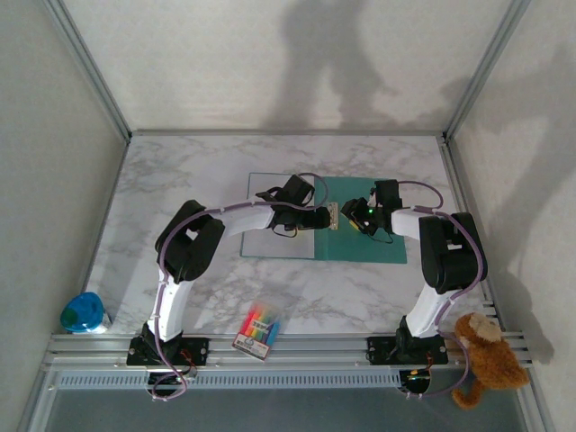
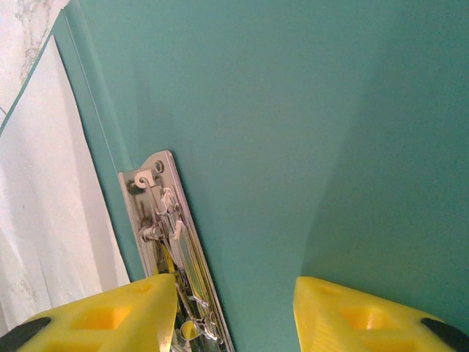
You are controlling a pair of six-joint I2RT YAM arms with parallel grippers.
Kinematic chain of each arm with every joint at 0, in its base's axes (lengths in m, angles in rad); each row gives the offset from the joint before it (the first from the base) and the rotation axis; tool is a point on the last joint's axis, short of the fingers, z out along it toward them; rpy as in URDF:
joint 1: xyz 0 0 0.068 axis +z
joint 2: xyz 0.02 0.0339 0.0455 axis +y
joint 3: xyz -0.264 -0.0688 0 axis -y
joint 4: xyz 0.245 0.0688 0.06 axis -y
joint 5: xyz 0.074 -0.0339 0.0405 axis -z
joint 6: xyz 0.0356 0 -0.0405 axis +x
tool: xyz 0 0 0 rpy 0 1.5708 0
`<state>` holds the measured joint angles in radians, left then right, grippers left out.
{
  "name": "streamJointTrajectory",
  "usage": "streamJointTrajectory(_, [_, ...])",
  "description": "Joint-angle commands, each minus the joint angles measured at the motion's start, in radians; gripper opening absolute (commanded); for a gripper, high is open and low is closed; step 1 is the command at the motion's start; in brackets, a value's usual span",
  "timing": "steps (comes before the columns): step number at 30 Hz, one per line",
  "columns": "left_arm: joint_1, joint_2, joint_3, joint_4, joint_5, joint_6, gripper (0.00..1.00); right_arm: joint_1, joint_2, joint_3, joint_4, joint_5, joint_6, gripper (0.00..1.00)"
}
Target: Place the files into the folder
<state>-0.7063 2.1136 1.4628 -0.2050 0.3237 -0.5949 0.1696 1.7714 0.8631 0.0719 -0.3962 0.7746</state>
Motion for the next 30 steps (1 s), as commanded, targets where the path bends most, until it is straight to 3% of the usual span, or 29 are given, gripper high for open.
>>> streamJointTrajectory(1, [-0.026, -0.040, 0.025, -0.024, 0.025, -0.004, 0.83, -0.004, 0.017, -0.004, 0.002, -0.010, 0.010, 0.46])
streamJointTrajectory(30, [-0.021, -0.054, -0.060, -0.071, 0.039, 0.036, 0.84, -0.005, 0.012, -0.003, -0.007, -0.004, 0.004, 0.46])
